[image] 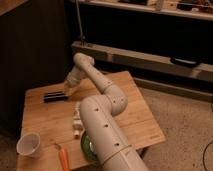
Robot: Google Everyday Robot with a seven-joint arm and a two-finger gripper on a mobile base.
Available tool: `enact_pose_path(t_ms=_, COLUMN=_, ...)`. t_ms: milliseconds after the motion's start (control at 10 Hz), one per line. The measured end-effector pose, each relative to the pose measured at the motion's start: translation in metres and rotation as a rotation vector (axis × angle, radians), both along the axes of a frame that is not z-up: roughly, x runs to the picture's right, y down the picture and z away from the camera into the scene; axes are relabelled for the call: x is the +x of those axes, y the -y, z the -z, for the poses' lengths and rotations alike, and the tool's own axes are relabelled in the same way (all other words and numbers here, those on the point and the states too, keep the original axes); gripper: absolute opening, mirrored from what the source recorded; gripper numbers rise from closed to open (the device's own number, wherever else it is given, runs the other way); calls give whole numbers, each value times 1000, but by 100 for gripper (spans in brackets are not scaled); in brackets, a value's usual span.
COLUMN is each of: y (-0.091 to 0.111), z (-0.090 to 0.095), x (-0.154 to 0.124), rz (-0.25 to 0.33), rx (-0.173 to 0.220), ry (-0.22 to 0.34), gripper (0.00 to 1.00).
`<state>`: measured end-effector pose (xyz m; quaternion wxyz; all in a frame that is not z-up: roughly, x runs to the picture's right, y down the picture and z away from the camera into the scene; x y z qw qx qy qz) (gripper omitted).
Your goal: Place the eraser in the ceramic cup
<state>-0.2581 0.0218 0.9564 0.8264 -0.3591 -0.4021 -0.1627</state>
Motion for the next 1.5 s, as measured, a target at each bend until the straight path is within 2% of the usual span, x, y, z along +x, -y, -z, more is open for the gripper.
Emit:
enact_pose_path(t_ms=100, y=0, z=0, x=0, rz=1, rx=-1, ry=-2, gripper=15)
enact_pose_path(t_ms=200, y=1, z=3, x=6, rz=11, rx=-7, ry=-20, gripper=28)
enact_pose_path(t_ms=400, y=7, z=22, x=23, rz=-20, rx=12, ry=-26, gripper=46)
enact_pose_path(t_ms=700, y=30, z=88, x=64, rz=-146, rx=93, ry=33, gripper=77)
enact_pose_path(t_ms=900, y=39, z=123, x=68, rz=-232, rx=144, ry=99, gripper=80)
enact_pose_path(t_ms=1000, y=40, z=131, x=75, rz=-268, rx=167, ry=110, gripper=80)
enact_pose_path(t_ms=1100, y=42, z=133, x=71, rz=-272, rx=174, ry=117, gripper=80)
enact_pose_path(t_ms=1300, y=46, z=124, x=55, rz=-284, rx=176, ry=124, gripper=80)
enact_pose_path(t_ms=1500, y=46, z=106, x=25, rz=-300, rx=148, ry=108, gripper=80)
